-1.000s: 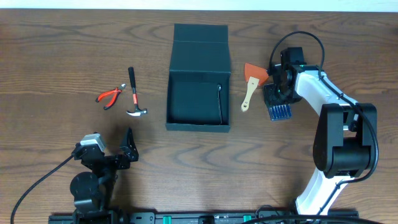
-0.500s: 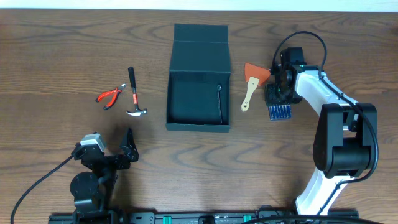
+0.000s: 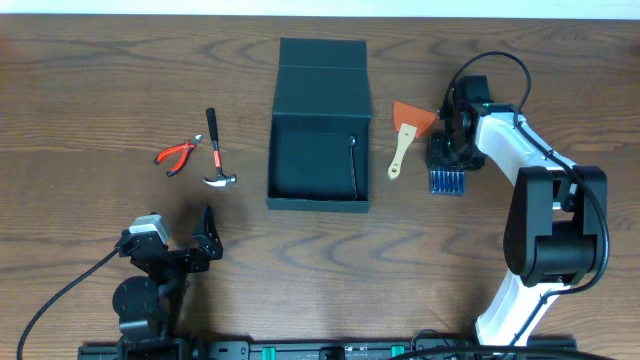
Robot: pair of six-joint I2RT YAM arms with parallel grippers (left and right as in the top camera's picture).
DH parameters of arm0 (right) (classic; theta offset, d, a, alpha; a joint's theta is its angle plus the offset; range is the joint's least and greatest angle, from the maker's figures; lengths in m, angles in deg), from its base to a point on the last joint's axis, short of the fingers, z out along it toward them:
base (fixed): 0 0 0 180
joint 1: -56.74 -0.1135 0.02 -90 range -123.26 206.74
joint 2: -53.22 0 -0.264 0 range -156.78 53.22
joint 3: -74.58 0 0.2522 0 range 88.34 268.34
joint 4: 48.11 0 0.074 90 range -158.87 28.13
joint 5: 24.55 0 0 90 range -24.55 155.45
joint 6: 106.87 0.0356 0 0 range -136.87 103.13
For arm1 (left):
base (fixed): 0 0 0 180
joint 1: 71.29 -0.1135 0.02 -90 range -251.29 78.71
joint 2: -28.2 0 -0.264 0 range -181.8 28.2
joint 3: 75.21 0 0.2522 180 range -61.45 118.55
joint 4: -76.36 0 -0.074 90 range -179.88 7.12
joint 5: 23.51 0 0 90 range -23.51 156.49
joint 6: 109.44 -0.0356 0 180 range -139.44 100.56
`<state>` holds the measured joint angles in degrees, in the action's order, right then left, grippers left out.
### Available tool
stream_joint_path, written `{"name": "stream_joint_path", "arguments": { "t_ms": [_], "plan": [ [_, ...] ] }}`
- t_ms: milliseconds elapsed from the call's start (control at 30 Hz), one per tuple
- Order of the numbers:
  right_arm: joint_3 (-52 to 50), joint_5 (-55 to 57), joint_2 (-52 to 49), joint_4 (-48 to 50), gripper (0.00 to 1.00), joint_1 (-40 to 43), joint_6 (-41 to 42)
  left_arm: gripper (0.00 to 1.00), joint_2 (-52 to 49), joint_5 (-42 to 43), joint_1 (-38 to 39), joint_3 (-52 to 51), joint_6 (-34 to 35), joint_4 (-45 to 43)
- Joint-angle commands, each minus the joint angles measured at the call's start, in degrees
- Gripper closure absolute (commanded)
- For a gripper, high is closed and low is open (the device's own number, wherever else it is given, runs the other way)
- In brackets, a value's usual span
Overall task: Pack container
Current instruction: 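Lift the screwdriver set and lower it into the green box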
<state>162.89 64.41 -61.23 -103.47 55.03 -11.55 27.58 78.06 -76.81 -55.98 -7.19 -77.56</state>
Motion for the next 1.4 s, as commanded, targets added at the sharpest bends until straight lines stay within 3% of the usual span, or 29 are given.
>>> {"name": "stream_joint_path", "arguments": {
  "t_ms": [0, 367, 633, 1000, 1100, 1367],
  "plan": [
    [1.7, -5.7, -0.2, -2.0, 0.54, 0.3, 4.1, 0.02, 0.3, -0.7, -0.2, -1.5, 0.3, 0.4],
    [13.7, -10.6, 0.6, -12.3, 0.60, 0.2, 5.4, 0.02, 0.3, -0.7, -0.2, -1.5, 0.3, 0.4],
    [24.5, -22.3, 0.7, -17.8, 0.64, -0.4, 5.5, 0.02, 0.3, -0.7, -0.2, -1.5, 0.3, 0.4],
    [34.3, -27.4, 0.7, -17.7, 0.65, -13.6, 11.9, 0.01, 0.3, -0.7, -0.2, -1.5, 0.3, 0.4],
    [34.4, -25.0, 0.7, -16.2, 0.65, -18.9, 16.5, 0.02, 0.3, -0.7, -0.2, -1.5, 0.3, 0.4],
    [32.6, -2.4, 0.5, -17.7, 0.60, -32.8, 27.3, 0.02, 0.3, -0.7, -0.2, -1.5, 0.3, 0.4]
  ]
}}
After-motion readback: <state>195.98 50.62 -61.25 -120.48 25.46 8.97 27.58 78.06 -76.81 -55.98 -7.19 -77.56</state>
